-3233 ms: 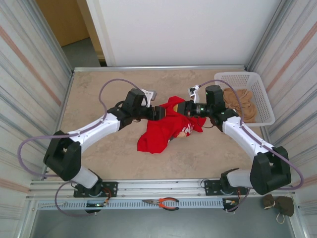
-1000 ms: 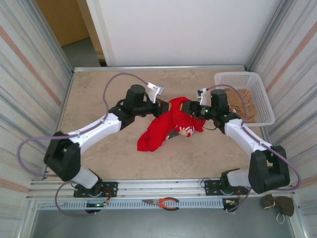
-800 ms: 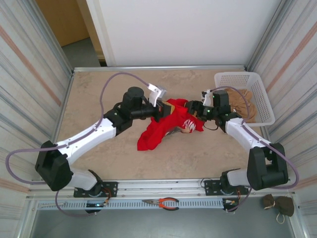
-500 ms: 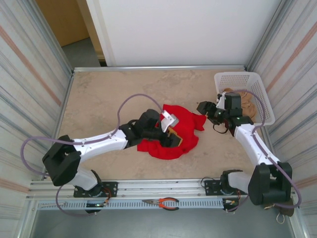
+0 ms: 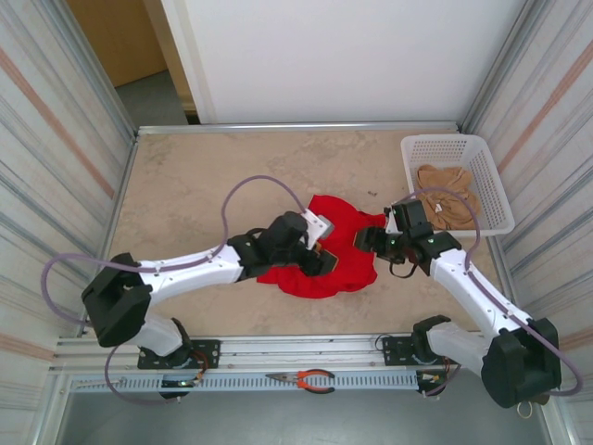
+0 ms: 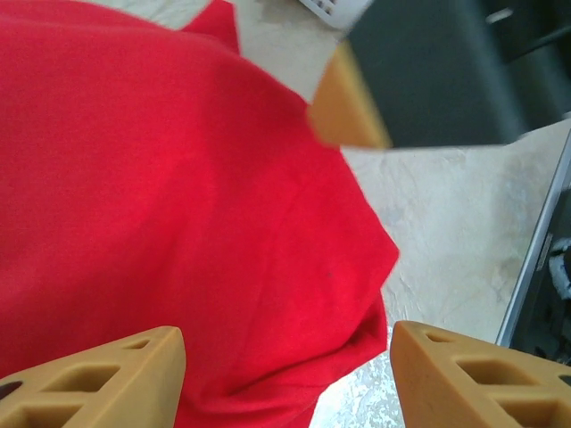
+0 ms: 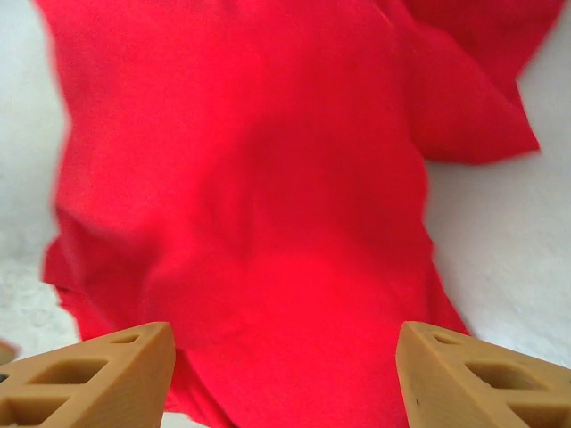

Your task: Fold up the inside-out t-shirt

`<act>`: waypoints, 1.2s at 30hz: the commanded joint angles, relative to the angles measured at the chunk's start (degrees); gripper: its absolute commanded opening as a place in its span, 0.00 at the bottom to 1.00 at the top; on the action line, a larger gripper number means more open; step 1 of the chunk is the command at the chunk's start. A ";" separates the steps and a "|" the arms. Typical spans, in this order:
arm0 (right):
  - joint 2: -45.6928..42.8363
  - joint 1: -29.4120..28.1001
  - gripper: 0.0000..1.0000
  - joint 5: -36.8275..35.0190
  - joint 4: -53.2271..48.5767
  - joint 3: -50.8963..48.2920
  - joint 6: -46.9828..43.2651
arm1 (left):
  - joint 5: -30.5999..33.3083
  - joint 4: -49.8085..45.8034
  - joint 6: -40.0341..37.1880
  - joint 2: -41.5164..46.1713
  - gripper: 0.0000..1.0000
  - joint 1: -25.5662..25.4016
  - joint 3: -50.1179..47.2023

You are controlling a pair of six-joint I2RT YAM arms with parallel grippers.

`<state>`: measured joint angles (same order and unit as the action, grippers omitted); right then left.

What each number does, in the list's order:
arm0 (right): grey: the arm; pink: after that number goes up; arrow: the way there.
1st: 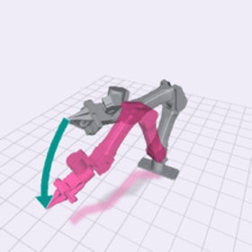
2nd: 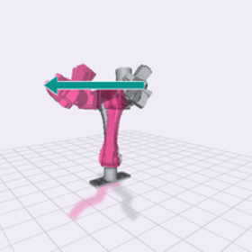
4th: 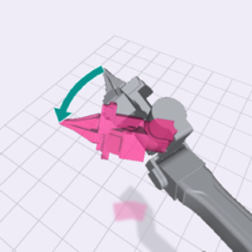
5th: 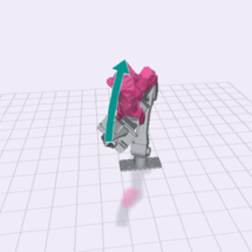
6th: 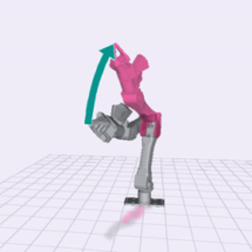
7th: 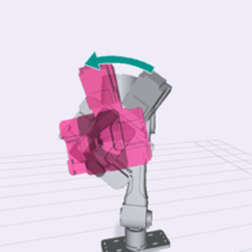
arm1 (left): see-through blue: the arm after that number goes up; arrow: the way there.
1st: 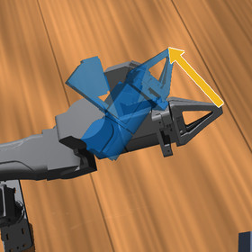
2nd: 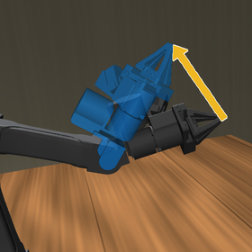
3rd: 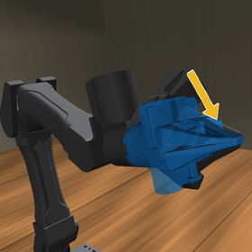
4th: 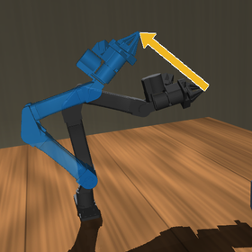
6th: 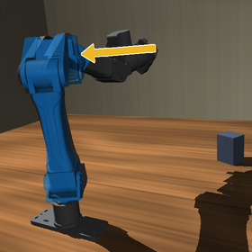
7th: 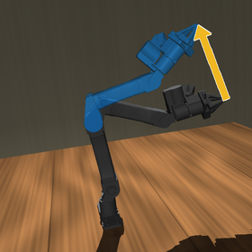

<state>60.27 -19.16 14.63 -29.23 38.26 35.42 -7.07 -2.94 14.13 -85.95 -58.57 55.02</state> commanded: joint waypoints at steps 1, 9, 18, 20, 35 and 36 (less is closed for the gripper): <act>0.92 0.00 0.65 -1.45 -0.45 -2.89 1.24 | 4.07 -4.06 -6.71 -4.64 0.63 -3.52 3.90; 8.88 0.86 0.21 1.91 6.28 -2.56 0.91 | 4.69 -2.09 -6.34 -8.51 0.63 -5.16 4.17; 7.38 0.90 0.00 7.41 3.75 8.96 1.03 | 8.73 -3.99 -11.24 -10.18 0.64 -6.35 6.68; 7.57 0.75 0.00 8.01 3.81 10.15 1.44 | 10.77 -4.18 -12.09 -11.09 0.65 -6.71 7.92; 8.57 -3.25 0.00 6.64 4.61 13.32 3.60 | 21.04 -2.87 -14.71 -20.50 0.50 -5.95 15.83; 8.72 -3.34 0.00 6.64 4.62 13.37 3.60 | 20.99 -2.59 -14.18 -20.57 0.41 -5.37 15.51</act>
<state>68.66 -21.08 19.20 -24.03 49.69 38.59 11.51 -6.44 0.23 -105.58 -65.19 68.55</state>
